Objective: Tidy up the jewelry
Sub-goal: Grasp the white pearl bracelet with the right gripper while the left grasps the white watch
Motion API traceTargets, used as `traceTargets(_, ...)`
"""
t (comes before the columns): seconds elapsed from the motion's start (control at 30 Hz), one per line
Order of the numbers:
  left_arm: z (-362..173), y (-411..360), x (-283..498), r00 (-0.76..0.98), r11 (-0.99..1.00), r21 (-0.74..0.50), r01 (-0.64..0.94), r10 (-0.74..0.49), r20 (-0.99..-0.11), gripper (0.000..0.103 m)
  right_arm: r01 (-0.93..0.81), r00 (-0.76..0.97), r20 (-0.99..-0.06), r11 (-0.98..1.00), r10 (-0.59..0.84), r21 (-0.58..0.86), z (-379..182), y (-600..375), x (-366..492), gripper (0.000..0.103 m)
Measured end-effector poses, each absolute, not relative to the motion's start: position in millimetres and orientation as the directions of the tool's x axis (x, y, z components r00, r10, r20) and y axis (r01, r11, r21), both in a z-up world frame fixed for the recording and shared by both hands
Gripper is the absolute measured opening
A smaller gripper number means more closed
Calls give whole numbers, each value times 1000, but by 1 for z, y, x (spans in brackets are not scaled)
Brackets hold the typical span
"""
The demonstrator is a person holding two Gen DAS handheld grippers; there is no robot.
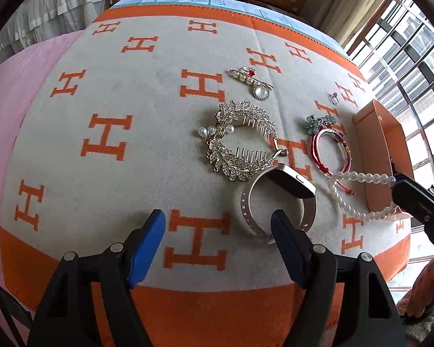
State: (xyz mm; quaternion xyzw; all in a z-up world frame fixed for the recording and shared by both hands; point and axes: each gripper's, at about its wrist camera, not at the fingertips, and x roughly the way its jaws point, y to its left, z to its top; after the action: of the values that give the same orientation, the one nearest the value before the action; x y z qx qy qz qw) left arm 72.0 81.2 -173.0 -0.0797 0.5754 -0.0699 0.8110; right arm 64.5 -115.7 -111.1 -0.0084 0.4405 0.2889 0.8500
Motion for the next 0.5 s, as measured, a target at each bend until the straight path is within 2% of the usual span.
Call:
traceTargets(0.03, -174, 79, 74, 326, 978, -210, 20, -205, -923, 73, -492, 462, -740, 835, 489, 244, -106, -120, 63, 7)
traceTargets(0.1, -173, 75, 75, 329, 980, -198, 24, -195, -924, 66, -481, 482, -721, 838, 498, 257, -99, -127, 62, 7)
traceTargets(0.17, -173, 70, 76, 331, 985, -170, 29, -170, -928, 52, -470, 496, -705, 839, 507, 273, -95, -134, 61, 7)
traceTargets(0.23, -172, 66, 76, 332, 988, -147, 37, -151, -931, 44, -460, 507, -693, 841, 512, 285, -92, -139, 58, 7)
traceTargets(0.3, -172, 61, 76, 335, 991, -120, 53, -130, -933, 31, -451, 522, -677, 841, 519, 298, -89, -146, 55, 7)
traceTargets(0.37, -172, 55, 76, 335, 992, -98, 74, -117, -935, 6, -444, 537, -658, 840, 528, 312, -84, -153, 53, 7)
traceTargets(0.5, -170, 51, 73, 345, 995, -77, 67, -96, -934, 3, -429, 572, -614, 836, 544, 342, -73, -165, 50, 7)
